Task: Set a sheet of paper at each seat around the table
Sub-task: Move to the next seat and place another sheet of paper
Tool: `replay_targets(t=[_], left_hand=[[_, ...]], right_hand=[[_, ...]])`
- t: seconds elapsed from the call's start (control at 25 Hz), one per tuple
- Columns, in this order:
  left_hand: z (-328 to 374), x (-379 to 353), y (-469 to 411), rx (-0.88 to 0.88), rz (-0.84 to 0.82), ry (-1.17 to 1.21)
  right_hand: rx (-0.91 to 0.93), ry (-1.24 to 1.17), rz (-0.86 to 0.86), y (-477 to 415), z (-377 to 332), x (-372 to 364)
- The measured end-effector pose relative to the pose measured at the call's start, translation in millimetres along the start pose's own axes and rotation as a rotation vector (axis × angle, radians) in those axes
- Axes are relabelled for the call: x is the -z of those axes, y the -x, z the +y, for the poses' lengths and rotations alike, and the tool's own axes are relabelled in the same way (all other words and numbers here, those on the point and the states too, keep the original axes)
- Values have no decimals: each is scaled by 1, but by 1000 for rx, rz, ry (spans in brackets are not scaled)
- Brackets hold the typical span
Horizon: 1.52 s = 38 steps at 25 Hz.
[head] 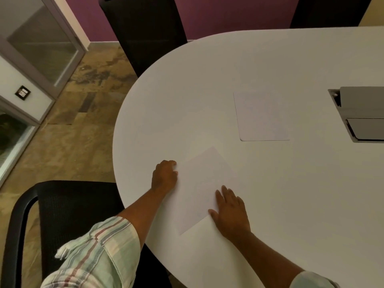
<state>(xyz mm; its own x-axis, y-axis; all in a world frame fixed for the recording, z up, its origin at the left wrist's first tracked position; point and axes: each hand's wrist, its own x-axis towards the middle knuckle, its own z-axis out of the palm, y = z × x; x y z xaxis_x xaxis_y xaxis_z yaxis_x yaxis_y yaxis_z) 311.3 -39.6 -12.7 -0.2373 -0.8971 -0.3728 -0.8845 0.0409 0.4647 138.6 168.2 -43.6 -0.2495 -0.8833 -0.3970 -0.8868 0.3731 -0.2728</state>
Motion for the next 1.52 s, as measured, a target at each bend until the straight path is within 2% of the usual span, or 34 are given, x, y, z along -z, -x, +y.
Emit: replay_targets(t=[0.16,0.36,0.6,1.04,1.28,1.52], left_hand=[[-10,-22,34,-112,26,-163],[-22,-68,72,-92,-124,-280],[-28,-73,71,-138,-105,-300],[-14,-64,138,-210,-1,-306],[0,-47,216,-177,83,-386],[3,1,296,-117,243,-476]], right_hand=[[3,88,-47,1,4,-12],[4,108,-20,-2,9,-11],[3,101,-55,-3,9,-5],[32,60,79,38,12,24],[135,72,155,92,6,47],[278,70,256,148,-34,75]])
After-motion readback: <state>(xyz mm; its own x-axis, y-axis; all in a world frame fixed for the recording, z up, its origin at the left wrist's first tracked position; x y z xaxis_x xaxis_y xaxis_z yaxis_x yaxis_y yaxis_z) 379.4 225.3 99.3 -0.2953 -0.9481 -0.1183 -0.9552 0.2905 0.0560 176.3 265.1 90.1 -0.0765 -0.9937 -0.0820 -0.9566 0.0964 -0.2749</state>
